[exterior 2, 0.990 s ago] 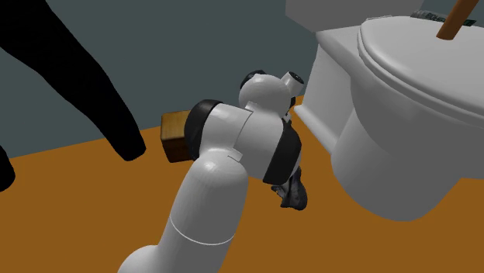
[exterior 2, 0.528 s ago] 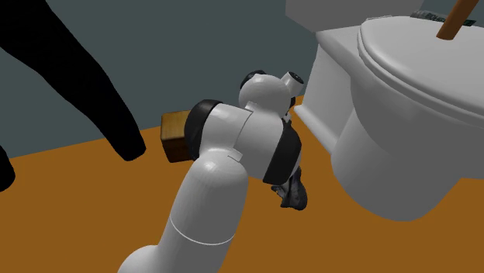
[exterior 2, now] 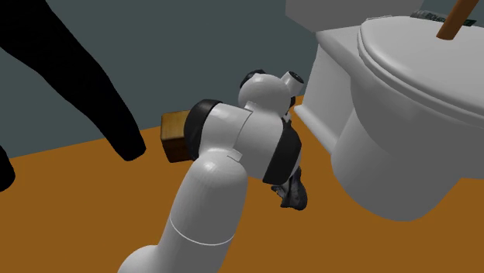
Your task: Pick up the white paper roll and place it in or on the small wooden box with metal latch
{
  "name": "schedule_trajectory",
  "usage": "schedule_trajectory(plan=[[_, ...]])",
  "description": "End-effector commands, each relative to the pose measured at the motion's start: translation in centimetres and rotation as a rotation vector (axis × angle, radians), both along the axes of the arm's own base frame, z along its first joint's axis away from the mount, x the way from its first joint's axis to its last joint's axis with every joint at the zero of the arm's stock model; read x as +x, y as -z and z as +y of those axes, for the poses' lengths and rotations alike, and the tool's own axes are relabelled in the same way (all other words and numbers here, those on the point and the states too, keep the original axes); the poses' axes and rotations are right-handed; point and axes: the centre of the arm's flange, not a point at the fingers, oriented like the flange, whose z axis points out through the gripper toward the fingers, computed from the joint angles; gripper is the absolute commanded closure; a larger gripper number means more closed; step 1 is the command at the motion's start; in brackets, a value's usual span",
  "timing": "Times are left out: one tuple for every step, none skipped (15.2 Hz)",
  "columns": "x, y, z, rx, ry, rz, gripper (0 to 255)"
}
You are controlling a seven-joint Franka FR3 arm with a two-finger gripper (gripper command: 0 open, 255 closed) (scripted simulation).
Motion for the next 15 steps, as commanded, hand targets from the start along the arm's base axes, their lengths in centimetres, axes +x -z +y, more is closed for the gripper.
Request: schedule_trajectory(plan=[[0.0, -0.8, 0.0, 0.0, 0.0, 0.0, 255], [0.0, -1.3, 0.0, 0.0, 0.0, 0.0, 255], [0.0, -1.9, 0.0, 0.0, 0.0, 0.0, 255], [0.0, -2.4, 0.0, 0.0, 0.0, 0.0, 255], [0.0, -2.9, 0.0, 0.0, 0.0, 0.0, 255], [0.0, -3.4, 0.0, 0.0, 0.0, 0.0, 255], [0.0, -4.0, 0.0, 0.0, 0.0, 0.0, 255], [0.0, -4.5, 0.0, 0.0, 0.0, 0.0, 255], [0.0, -5.0, 0.0, 0.0, 0.0, 0.0, 255], [0.0, -5.6, 0.0, 0.0, 0.0, 0.0, 255], [0.0, -6.1, 0.0, 0.0, 0.0, 0.0, 255], [0.0, -6.6, 0.0, 0.0, 0.0, 0.0, 255], [0.0, -7.1, 0.0, 0.0, 0.0, 0.0, 255], [0.0, -7.7, 0.0, 0.0, 0.0, 0.0, 255], [0.0, -8.2, 0.0, 0.0, 0.0, 0.0, 255]])
